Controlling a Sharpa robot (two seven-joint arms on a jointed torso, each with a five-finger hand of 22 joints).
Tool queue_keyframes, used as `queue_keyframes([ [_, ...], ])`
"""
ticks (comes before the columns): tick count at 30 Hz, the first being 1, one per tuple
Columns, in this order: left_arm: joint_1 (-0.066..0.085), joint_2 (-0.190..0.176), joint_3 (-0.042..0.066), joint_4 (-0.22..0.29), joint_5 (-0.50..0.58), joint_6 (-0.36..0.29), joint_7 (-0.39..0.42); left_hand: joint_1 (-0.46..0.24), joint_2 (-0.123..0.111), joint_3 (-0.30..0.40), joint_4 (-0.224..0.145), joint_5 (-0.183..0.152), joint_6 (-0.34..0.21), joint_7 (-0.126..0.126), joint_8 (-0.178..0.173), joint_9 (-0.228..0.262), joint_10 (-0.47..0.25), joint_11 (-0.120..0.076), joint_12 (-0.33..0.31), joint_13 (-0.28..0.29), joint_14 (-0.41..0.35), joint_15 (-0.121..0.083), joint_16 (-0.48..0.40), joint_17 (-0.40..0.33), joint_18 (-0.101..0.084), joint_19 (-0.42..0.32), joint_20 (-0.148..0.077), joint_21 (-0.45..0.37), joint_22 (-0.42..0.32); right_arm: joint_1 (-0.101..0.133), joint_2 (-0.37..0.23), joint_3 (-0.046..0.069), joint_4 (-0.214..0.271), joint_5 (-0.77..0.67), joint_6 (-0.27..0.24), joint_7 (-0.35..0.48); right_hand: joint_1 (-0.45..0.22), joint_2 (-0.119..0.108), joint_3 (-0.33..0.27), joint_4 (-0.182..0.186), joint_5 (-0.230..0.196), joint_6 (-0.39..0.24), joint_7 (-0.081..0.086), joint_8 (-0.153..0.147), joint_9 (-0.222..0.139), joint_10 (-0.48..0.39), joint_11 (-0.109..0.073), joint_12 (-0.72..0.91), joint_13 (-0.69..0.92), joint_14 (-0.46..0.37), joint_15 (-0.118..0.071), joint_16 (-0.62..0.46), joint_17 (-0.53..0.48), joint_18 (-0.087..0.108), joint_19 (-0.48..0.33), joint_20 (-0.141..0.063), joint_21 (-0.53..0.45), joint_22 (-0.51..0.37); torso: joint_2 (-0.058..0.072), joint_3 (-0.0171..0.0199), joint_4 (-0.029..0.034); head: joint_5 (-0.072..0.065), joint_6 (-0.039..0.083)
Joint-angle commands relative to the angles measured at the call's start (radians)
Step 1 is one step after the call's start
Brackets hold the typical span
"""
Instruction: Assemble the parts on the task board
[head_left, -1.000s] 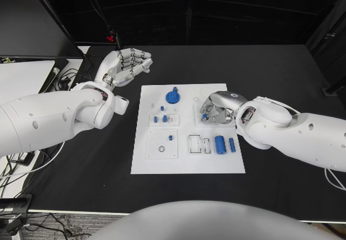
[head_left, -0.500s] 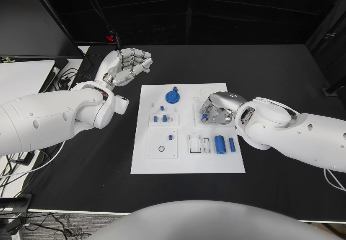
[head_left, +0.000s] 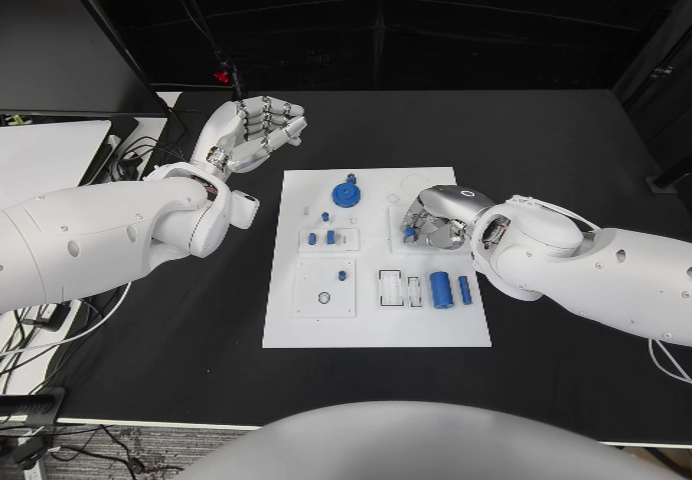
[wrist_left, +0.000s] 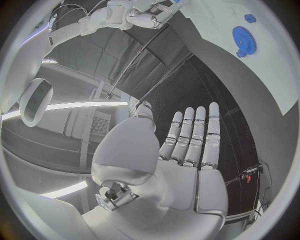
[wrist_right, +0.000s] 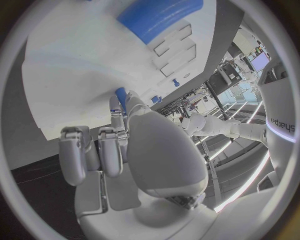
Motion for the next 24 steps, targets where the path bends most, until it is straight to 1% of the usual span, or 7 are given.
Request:
queue_keyframes([
  [1,0.001,0.001,0.001,0.000,0.004,0.006,0.013,0.010,0.001,0.005,-0.002,0.006,0.002,0.065,0.003,-0.001,0.000,-0.006,0.004,-0.001,0.007,0.000,0.003,-0.002,0.012,0.007,0.003,0.003,-0.001,0.001,0.000,0.001,0.001,-0.002,-0.007,0.018,0.026,0.013,0.013,-0.004,0.007,0.019,-0.006,0.012,0.007,0.014,-0.001,0.003,-0.001,0.106,-0.010,0.002,0.263,-0.007,0.104,-0.009,0.003,0.263,0.000,0.0003,0.0002,0.001,0.000],
  [8,0.001,0.000,0.001,0.000,0.004,0.005,0.013,0.010,0.001,0.005,-0.002,0.006,0.002,0.065,0.003,-0.001,0.000,-0.006,0.004,-0.001,0.007,0.000,0.003,-0.002,0.012,0.007,0.003,0.003,-0.001,0.000,-0.003,0.001,0.003,-0.002,-0.026,0.027,0.030,0.011,0.019,-0.006,0.007,0.029,-0.009,0.015,0.009,0.021,-0.003,0.000,-0.001,0.106,-0.013,0.002,0.263,-0.007,0.104,-0.012,0.003,0.263,-0.001,0.0003,0.0002,0.002,0.000],
  [15,0.001,-0.001,0.001,0.001,0.004,0.005,0.012,0.010,0.001,0.005,-0.002,0.006,0.002,0.065,0.003,-0.001,0.000,-0.006,0.004,-0.001,0.007,0.000,0.003,-0.002,0.012,0.007,0.003,0.003,-0.001,-0.001,-0.012,0.001,0.011,0.036,-0.065,0.042,0.028,0.003,0.018,-0.006,0.007,0.038,-0.011,0.018,0.010,0.026,-0.005,-0.003,-0.001,0.106,-0.015,0.002,0.263,-0.007,0.104,-0.014,0.003,0.263,0.000,0.0003,-0.0001,0.004,0.000],
  [20,0.001,-0.002,0.001,0.001,0.004,0.006,0.012,0.010,0.001,0.005,-0.002,0.006,0.002,0.065,0.003,-0.001,0.000,-0.006,0.004,-0.001,0.007,0.000,0.003,-0.002,0.012,0.007,0.003,0.003,-0.001,-0.001,-0.029,0.001,0.032,0.072,-0.094,0.055,0.026,0.001,0.017,-0.005,0.007,0.039,-0.011,0.019,0.010,0.026,-0.005,-0.004,-0.001,0.106,-0.015,0.002,0.263,-0.007,0.104,-0.015,0.003,0.263,0.000,0.0002,-0.0007,0.006,0.000],
  [24,0.001,-0.002,0.001,0.000,0.004,0.006,0.012,0.011,0.002,0.005,-0.002,0.006,0.002,0.065,0.004,-0.001,0.000,-0.007,0.004,-0.001,0.007,0.000,0.004,-0.002,0.012,0.009,0.003,0.004,-0.002,0.000,-0.050,0.001,0.057,0.102,-0.112,0.060,0.022,-0.003,0.016,-0.002,0.007,0.040,-0.012,0.018,0.010,0.027,-0.004,-0.006,-0.002,0.106,-0.015,0.002,0.263,-0.007,0.104,-0.016,0.003,0.263,-0.001,-0.0004,-0.0001,0.003,0.000],
])
